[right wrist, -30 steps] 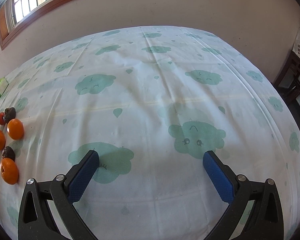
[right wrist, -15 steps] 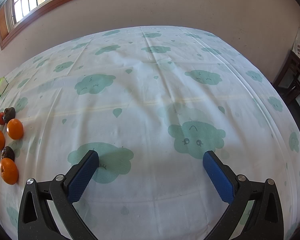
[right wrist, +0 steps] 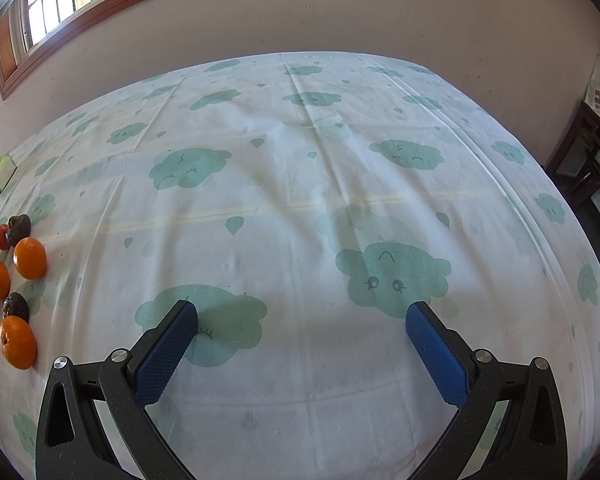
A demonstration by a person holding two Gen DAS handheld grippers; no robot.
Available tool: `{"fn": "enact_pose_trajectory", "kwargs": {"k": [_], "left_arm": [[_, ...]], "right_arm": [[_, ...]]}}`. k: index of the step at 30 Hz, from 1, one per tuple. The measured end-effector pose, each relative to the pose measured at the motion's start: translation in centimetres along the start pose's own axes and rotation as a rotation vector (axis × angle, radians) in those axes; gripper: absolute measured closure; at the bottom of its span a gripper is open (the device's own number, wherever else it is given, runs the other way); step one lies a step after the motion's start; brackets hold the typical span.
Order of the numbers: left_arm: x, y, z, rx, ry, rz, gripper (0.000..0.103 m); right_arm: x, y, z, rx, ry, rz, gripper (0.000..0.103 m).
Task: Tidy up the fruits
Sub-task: 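Carry the green tomato into the tray and open left gripper, then lift left gripper back out of the tray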
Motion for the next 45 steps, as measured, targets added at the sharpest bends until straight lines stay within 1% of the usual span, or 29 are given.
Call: {"fn": "enact_pose_trajectory", "kwargs": {"k": [5,12,26,27,29,31,33,35,37,42,45], "left_arm": [[1.4,-0.3,0.7,0.011,0.025,-0.013,0.068],[2.1,-0.1,0.9,-0.007,0.056,0.000,0.068],[3.0,-0.2,1.0,-0.002,0.055,-0.032,0.067],[3.0,-0.2,0.9,-0.003,0.052,-0.037,0.066],[3.2,-0.3,0.6,-0.015,0.045,-0.046,0.057],[3.1,-0.2,0.2,-0.031,0.044,-0.046,0.053],[2.9,-0.2,-0.2,-0.046,0.042,-0.036,0.050],[2.6,-0.2,-0.6,-0.065,0.049,-0.020,0.043],[2.2,-0.2,-1.1,-0.090,0.060,0.000,0.039],[1.5,-0.2,-2.2,-0.139,0.066,0.036,0.037],[1.4,-0.3,-2.6,-0.157,0.068,0.042,0.033]], "right_arm": [[0.0,0.0,0.0,0.000,-0.001,0.000,0.000],[0.0,0.0,0.0,0.000,-0.001,0.000,0.000],[0.0,0.0,0.0,-0.001,-0.003,0.001,0.000],[0.0,0.0,0.0,-0.001,-0.003,0.001,0.000],[0.0,0.0,0.0,-0.001,-0.003,0.001,0.000],[0.0,0.0,0.0,-0.001,-0.004,0.001,0.000],[0.0,0.0,0.0,-0.001,-0.004,0.001,0.000],[0.0,0.0,0.0,-0.001,-0.004,0.001,0.000],[0.0,0.0,0.0,-0.001,-0.004,0.001,0.000],[-0.1,0.0,0.0,-0.001,-0.005,0.001,0.000],[0.0,0.0,0.0,-0.001,-0.006,0.001,0.000]]}}
Point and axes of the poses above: each gripper's, at about its wrist camera, not at the fingertips, and z roughly the way its jaws point, x to its left, y to its top, the point moved 2 cm from there along z, roughly the way its jaws point, and after that the axes turned 12 degrees about -y, right-handed, at the moved point
